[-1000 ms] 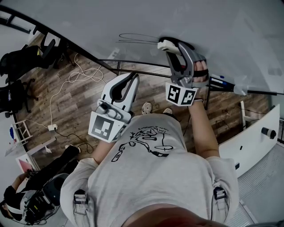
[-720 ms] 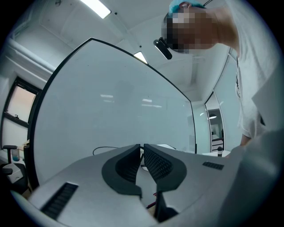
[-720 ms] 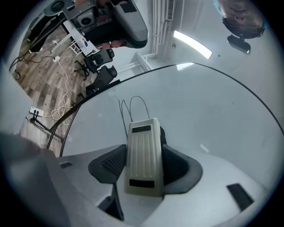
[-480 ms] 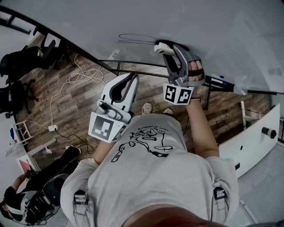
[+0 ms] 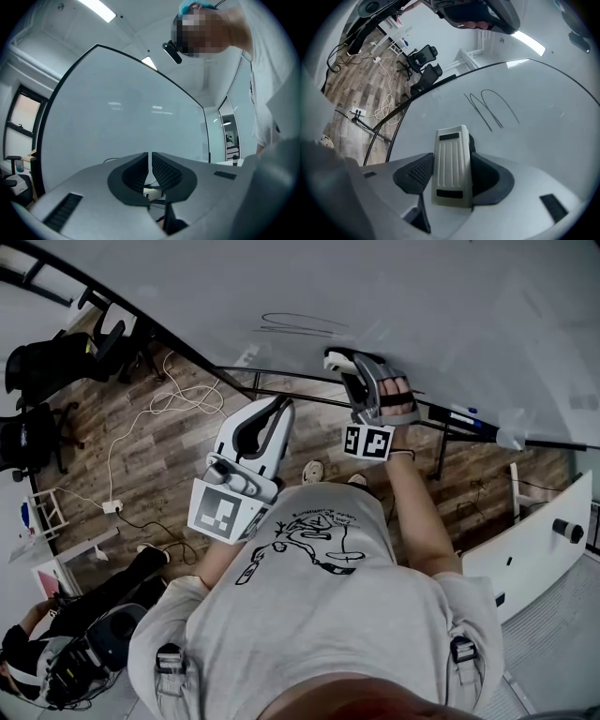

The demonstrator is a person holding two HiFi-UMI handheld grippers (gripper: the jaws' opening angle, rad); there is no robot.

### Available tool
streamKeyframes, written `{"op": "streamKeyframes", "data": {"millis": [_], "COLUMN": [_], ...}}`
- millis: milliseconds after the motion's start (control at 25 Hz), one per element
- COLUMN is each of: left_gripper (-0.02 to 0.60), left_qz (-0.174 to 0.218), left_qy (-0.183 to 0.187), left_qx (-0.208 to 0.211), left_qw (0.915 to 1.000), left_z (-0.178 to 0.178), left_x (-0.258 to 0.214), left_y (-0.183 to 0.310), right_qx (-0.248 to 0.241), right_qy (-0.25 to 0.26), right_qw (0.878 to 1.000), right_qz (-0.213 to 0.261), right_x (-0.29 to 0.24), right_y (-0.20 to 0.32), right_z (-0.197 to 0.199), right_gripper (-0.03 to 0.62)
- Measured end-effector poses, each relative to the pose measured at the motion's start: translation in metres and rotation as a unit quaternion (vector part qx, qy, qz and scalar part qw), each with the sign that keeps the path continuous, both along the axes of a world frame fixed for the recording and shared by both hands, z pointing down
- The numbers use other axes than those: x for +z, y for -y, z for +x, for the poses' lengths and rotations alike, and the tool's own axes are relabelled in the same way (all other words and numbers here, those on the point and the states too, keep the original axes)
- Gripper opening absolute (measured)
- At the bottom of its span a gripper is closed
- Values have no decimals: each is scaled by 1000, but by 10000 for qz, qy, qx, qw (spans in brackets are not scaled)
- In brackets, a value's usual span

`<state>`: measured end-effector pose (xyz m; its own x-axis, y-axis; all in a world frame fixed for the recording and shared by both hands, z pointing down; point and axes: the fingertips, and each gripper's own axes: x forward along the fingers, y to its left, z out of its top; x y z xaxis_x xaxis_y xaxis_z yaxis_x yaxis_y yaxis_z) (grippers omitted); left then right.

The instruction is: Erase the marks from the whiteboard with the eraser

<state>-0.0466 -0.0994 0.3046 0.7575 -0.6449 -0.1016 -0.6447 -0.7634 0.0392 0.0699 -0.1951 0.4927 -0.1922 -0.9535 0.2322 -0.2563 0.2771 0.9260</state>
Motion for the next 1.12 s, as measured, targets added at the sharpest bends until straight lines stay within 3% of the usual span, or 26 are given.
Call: {"op": "streamKeyframes", "data": {"millis": [200,560,760,1120], "left_gripper": [40,40,40,40], "left_qz": [-39,-17,0,-39], "left_qy": [36,3,-9,-54], "left_qx": [-94,-89,-112,-175], "left_qw": [9999,10000,9999,9998], "left_z": [-7,-9,-14,-18], "left_x": [2,0,0,5], "left_y": [-1,0,2,6], "right_qx": [-10,-237,-277,29], "right_qy": [116,680,859,740], "right_qw": [9996,9945,9896,9912], "right_qz": [-263,766,1120,1099], "right_x": [-13,-162,-219,-220], "right_y": [-5,-22,-27,-1], "right_z": [-5,-25,-28,-15], "right_gripper": [261,259,259,259]}}
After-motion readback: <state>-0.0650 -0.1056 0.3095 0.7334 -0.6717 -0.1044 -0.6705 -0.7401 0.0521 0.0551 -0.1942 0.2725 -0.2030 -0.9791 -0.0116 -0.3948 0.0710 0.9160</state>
